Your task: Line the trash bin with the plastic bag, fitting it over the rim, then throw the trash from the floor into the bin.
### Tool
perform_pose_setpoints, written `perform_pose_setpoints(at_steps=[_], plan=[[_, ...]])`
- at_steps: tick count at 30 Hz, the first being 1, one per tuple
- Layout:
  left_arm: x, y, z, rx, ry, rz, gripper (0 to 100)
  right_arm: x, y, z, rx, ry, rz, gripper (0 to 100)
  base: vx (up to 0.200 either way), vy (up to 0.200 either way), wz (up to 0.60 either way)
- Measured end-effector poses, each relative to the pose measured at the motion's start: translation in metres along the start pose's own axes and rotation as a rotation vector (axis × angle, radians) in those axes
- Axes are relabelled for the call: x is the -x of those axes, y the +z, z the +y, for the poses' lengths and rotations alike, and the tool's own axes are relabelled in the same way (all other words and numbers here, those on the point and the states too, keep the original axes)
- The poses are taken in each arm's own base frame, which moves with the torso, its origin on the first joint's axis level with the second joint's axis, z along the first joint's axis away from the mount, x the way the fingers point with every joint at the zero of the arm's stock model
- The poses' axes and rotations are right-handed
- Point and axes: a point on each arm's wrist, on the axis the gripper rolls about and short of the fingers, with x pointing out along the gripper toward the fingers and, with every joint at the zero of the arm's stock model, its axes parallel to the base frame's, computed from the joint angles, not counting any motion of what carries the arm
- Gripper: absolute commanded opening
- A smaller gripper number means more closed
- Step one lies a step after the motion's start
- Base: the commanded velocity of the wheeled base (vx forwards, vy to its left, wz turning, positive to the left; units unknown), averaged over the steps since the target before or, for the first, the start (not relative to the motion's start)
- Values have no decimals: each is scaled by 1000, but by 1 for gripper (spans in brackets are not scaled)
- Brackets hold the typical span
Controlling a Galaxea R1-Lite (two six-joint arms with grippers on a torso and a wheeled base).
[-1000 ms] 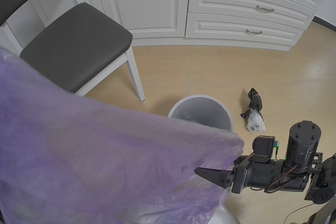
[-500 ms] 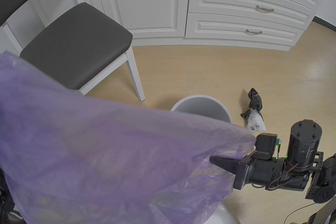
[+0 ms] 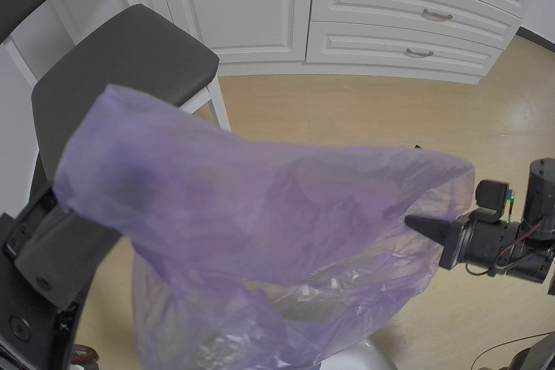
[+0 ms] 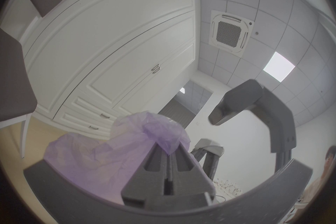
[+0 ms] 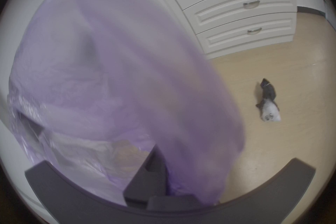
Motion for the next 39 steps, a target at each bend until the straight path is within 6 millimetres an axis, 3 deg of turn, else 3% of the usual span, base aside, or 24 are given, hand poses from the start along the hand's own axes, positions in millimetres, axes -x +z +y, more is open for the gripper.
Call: perform_pose_setpoints(at_steps=[6, 15, 22, 27, 33, 39], plan=[[-1, -20, 16, 25, 104, 155, 0, 31, 42, 8, -5, -91, -151, 0, 0, 0, 0], [-5, -42, 44, 0, 329, 339, 0, 55, 53, 13, 17, -157, -182, 0, 0, 0, 0], [-14, -56, 66, -134, 618, 440, 0, 50, 46, 16, 45, -165, -152, 0, 0, 0, 0], [-24, -63, 79, -225, 803, 447, 0, 32, 36, 15, 57, -190, -91, 0, 0, 0, 0], [-33, -71, 82, -244, 800, 480, 0, 14, 20, 9, 99, -236, -6, 0, 0, 0, 0], [-35, -75, 77, -239, 774, 486, 0, 10, 6, -3, 235, -327, 63, 0, 0, 0, 0]])
